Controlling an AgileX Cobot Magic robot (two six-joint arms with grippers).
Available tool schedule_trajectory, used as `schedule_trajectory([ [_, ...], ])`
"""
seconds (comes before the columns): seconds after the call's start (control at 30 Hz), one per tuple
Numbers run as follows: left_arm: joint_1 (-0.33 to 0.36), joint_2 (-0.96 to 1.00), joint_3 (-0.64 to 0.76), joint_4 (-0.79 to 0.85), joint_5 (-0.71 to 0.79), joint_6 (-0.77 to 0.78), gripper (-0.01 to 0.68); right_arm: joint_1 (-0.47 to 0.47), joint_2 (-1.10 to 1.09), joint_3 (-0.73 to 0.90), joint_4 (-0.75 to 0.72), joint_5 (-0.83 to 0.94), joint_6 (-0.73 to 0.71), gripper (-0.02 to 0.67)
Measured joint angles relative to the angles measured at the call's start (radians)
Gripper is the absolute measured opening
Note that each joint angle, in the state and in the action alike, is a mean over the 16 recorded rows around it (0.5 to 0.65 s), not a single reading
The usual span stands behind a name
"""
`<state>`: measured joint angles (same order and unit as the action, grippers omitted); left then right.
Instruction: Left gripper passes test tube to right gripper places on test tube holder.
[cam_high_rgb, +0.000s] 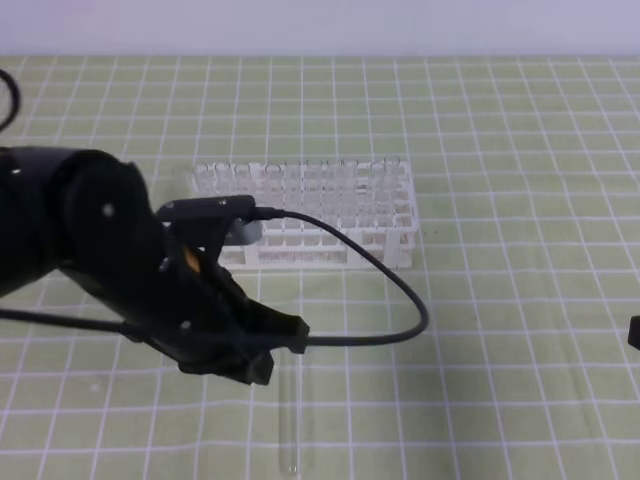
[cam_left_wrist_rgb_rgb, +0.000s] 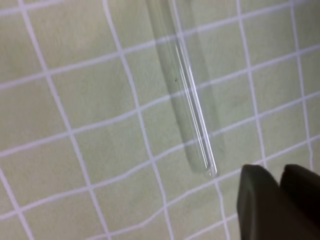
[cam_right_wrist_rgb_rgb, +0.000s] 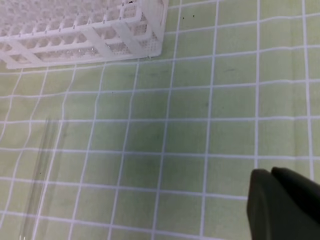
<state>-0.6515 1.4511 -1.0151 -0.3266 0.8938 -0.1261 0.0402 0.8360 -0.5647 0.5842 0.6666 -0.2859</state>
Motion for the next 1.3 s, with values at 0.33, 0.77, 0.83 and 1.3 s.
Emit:
schedule_trajectory([
  [0.33, -0.017, 0.108, -0.036, -0.053, 0.013, 0.018, 0.315, 0.000, 0.000, 0.000, 0.024, -0.003, -0.029, -0.018],
  [0.77, -0.145, 0.161, -0.087, 0.042, 0.051, -0.123, 0.301, 0.000, 0.000, 0.000, 0.049, -0.006, -0.057, -0.018],
  [0.83, -0.160, 0.172, -0.096, 0.070, 0.060, -0.152, 0.298, 0.000, 0.000, 0.000, 0.053, -0.006, -0.060, -0.018],
  [1.3, -0.180, 0.237, -0.117, 0.151, 0.091, -0.235, 0.296, 0.000, 0.000, 0.000, 0.068, -0.005, -0.064, -0.018],
])
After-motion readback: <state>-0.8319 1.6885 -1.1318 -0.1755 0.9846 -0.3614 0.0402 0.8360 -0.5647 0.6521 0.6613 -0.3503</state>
